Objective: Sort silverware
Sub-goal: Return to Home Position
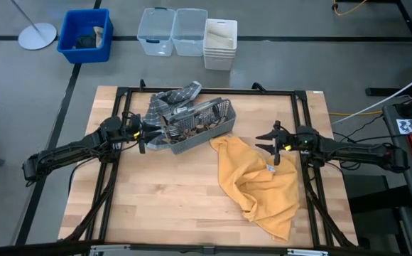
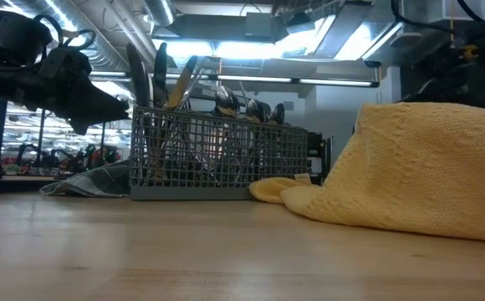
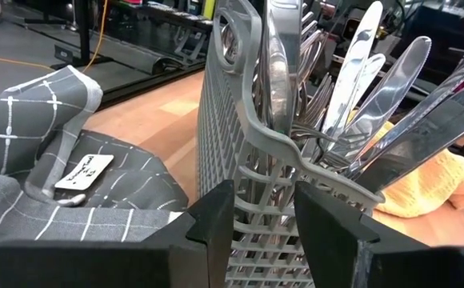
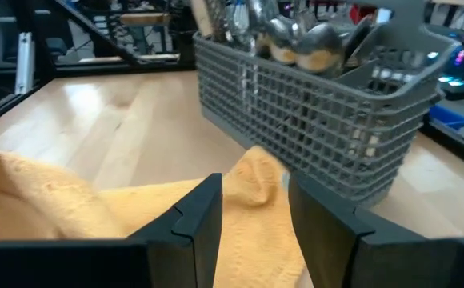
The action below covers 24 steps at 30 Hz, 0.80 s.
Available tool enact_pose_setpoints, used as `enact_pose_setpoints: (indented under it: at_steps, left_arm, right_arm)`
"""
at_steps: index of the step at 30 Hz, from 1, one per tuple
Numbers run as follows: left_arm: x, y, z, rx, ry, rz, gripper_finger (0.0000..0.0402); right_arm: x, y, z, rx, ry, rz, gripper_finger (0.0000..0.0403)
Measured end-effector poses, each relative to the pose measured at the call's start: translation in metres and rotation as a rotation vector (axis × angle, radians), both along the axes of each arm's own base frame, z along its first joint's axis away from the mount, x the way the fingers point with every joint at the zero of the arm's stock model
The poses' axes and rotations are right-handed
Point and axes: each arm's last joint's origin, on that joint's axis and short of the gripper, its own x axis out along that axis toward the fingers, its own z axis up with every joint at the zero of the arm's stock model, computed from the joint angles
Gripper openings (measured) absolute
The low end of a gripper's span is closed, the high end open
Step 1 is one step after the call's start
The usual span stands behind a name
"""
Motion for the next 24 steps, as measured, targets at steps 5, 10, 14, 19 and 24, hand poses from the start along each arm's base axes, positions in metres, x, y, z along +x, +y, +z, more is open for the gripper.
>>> enact_pose_setpoints:
  at_steps: [5,10,14,19,24]
  left_arm:
    - [0.0,0.0,0.0,0.004,0.001,0.0,0.0122]
    - [0.0,0.0,0.0,-0.004,-0.001,0.001,0.0122]
    - [0.0,0.0,0.0,0.003,0.001,0.0,0.0122]
    - [0.0,0.0,0.0,0.001,0.0,0.0,0.0122]
    - [0.0,0.0,0.0,-0.003,-0.001,0.001,0.0122]
  right_arm:
    - [-0.003,0.008,0.002,-0.005,-0.01,0.044,0.0147]
    - [-0.006,0.013,0.003,-0.008,-0.026,0.087,0.0147]
    - [-0.008,0.015,0.006,-0.013,-0.058,0.102,0.0147]
    - [-0.011,0.016,0.011,-0.022,-0.108,0.104,0.0147]
    - [-0.014,0.016,0.015,-0.031,-0.152,0.104,0.0147]
